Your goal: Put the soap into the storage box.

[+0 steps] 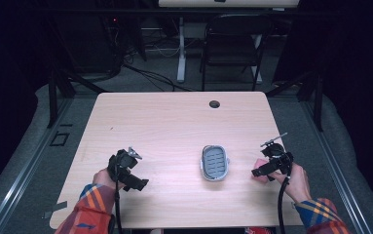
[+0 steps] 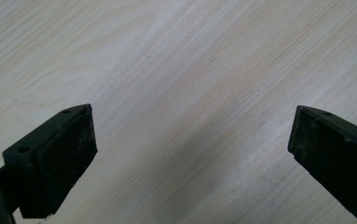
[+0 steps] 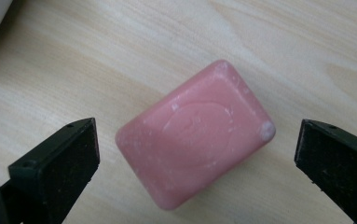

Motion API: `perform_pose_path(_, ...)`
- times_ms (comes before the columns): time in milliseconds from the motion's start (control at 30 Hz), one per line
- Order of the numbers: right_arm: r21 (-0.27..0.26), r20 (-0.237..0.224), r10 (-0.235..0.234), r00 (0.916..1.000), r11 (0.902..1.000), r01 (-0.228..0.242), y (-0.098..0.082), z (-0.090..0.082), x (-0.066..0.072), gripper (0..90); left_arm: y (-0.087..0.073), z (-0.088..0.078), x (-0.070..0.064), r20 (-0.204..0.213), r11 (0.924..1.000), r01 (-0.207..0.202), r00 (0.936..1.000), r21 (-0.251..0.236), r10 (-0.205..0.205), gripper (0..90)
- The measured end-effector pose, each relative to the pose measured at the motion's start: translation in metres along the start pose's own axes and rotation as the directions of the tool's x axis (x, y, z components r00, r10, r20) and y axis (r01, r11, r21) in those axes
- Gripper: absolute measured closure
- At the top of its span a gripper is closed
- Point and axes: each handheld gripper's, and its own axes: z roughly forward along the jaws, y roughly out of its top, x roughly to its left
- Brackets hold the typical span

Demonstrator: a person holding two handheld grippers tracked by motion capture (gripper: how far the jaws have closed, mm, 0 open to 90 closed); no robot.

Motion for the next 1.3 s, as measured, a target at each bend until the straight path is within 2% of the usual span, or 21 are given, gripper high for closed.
perform_pose_path(67,-0.023,0.008,0.017,0.9998,0.9996,-0.016,0.003,0.003,0.002,0.0,0.000,0.000,0.000,0.001,1.0000,-0.001,1.0000,0.004,0.001,0.9)
perform_pose_path(100,-0.004,0.016,-0.001,0.9999,1.0000,0.001,0.006,0.003,0.001,0.0,0.000,0.000,0.000,0.001,1.0000,-0.002,1.0000,0.004,0.002,0.9)
perform_pose_path(200,-0.010,0.016,-0.003,0.9999,0.9999,0.003,0.010,0.005,0.002,0.0,0.000,0.001,0.000,-0.001,1.0000,-0.002,1.0000,0.003,0.002,0.9)
perform_pose_path(300,0.001,0.041,-0.013,0.9991,0.9999,0.013,0.013,0.010,0.002,0.5,0.000,0.001,0.000,0.001,1.0000,-0.002,1.0000,0.003,0.002,0.9)
perform_pose_path(433,-0.030,0.037,0.003,0.9993,0.9996,-0.002,0.013,0.012,0.003,4.9,0.000,0.001,0.000,0.006,1.0000,0.000,1.0000,0.003,0.000,0.9)
perform_pose_path(467,0.001,0.045,-0.017,0.9989,0.9999,0.017,0.014,0.010,0.000,7.2,0.000,0.001,0.000,0.006,1.0000,0.000,1.0000,0.003,0.000,0.9)
perform_pose_path(600,-0.013,0.051,0.007,0.9987,0.9999,-0.007,0.011,0.013,0.000,10.6,0.000,0.000,0.000,0.005,1.0000,-0.002,1.0000,0.003,0.002,0.9)
perform_pose_path(733,0.030,0.051,-0.015,0.9986,0.9994,0.014,0.011,0.012,-0.002,14.2,0.000,0.000,0.000,0.004,1.0000,-0.004,1.0000,0.003,0.004,0.9)
perform_pose_path(1233,0.072,0.021,0.042,0.9989,0.9964,-0.044,0.006,0.009,-0.014,28.0,0.000,0.000,0.000,0.003,0.9999,-0.010,0.9999,0.009,0.010,1.1)
perform_pose_path(1300,0.094,0.012,0.048,0.9988,0.9944,-0.049,0.005,0.009,-0.015,32.8,0.000,0.000,0.000,0.003,0.9999,-0.012,0.9999,0.012,0.012,1.1)
